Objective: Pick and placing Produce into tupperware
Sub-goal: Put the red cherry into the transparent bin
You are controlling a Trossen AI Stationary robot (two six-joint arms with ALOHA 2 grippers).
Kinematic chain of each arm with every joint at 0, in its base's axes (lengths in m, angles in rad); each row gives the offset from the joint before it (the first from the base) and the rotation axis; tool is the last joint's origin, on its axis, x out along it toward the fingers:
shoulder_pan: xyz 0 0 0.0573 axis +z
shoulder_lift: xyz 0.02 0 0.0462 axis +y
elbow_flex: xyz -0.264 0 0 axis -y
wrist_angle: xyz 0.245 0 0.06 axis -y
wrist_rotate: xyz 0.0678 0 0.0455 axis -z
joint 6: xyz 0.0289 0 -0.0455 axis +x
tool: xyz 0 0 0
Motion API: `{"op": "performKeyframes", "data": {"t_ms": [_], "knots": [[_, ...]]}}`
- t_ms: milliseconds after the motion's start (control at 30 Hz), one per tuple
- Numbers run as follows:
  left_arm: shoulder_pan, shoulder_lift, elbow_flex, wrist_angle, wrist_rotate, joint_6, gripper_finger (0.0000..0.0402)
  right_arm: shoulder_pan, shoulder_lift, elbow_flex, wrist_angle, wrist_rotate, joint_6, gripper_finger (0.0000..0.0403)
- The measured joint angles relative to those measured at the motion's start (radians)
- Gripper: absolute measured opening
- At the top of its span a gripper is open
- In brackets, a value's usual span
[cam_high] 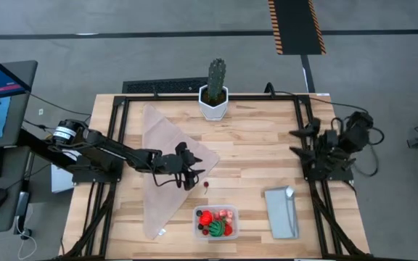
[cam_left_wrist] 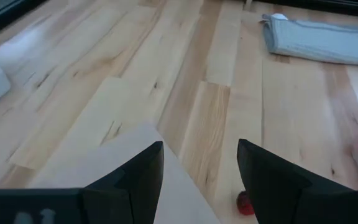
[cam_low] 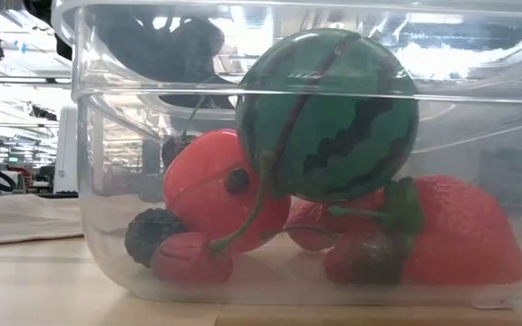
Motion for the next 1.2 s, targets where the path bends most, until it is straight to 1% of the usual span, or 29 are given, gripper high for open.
{"op": "performKeyframes", "data": {"t_ms": [67, 167, 233, 267, 300, 367, 533, 667, 733, 867, 1033, 1067, 1133, 1200], "knots": [[0.0, 0.0, 0.0, 0.0, 0.0, -0.009, 0.0194, -0.039, 0.02, -0.012, -0.072, 0.001, 0.018, 0.0302], [0.0, 0.0, 0.0, -0.001, 0.002, -0.012, 0.0194, -0.113, -0.022, -0.011, -0.102, -0.044, 0.078, 0.0302], [0.0, 0.0, 0.0, 0.001, 0.001, -0.013, 0.0194, -0.169, -0.021, -0.041, -0.094, -0.034, 0.114, 0.0302], [0.0, 0.0, 0.0, 0.005, 0.001, -0.013, 0.0194, -0.202, -0.016, -0.065, -0.118, -0.028, 0.123, 0.0302], [0.0, 0.0, 0.0, 0.012, 0.001, -0.013, 0.0194, -0.233, -0.012, -0.081, -0.124, -0.045, 0.131, 0.0302], [0.0, 0.0, 0.0, 0.029, 0.001, -0.002, 0.0194, -0.289, -0.02, -0.108, -0.092, -0.079, 0.149, 0.0302], [0.0, 0.0, 0.0, 0.052, 0.0, 0.0, 0.0194, -0.43, -0.018, -0.17, -0.103, -0.098, 0.211, 0.0302], [0.003, 0.0, 0.0, 0.051, 0.001, -0.031, 0.0194, -0.511, -0.02, -0.203, -0.112, -0.097, 0.231, 0.0302], [0.003, 0.0, 0.0, 0.045, 0.001, -0.03, 0.0194, -0.538, -0.021, -0.207, -0.111, -0.096, 0.251, 0.0302], [0.003, -0.001, 0.0, -0.031, 0.001, -0.017, 0.0194, -0.575, -0.017, -0.21, -0.196, -0.094, 0.371, 0.0302], [0.004, 0.005, 0.0, -0.135, -0.056, -0.055, 0.0194, -0.587, -0.017, -0.209, -0.253, -0.093, 0.365, 0.0302], [0.004, 0.01, 0.0, -0.143, -0.065, -0.085, 0.0194, -0.587, -0.017, -0.209, -0.253, -0.093, 0.365, 0.0302], [0.001, 0.012, -0.002, -0.13, -0.063, -0.107, 0.0194, -0.587, -0.017, -0.209, -0.253, -0.093, 0.365, 0.0302], [-0.008, 0.011, 0.001, -0.093, -0.036, -0.096, 0.0194, -0.587, -0.017, -0.209, -0.254, -0.093, 0.364, 0.0302]]}}
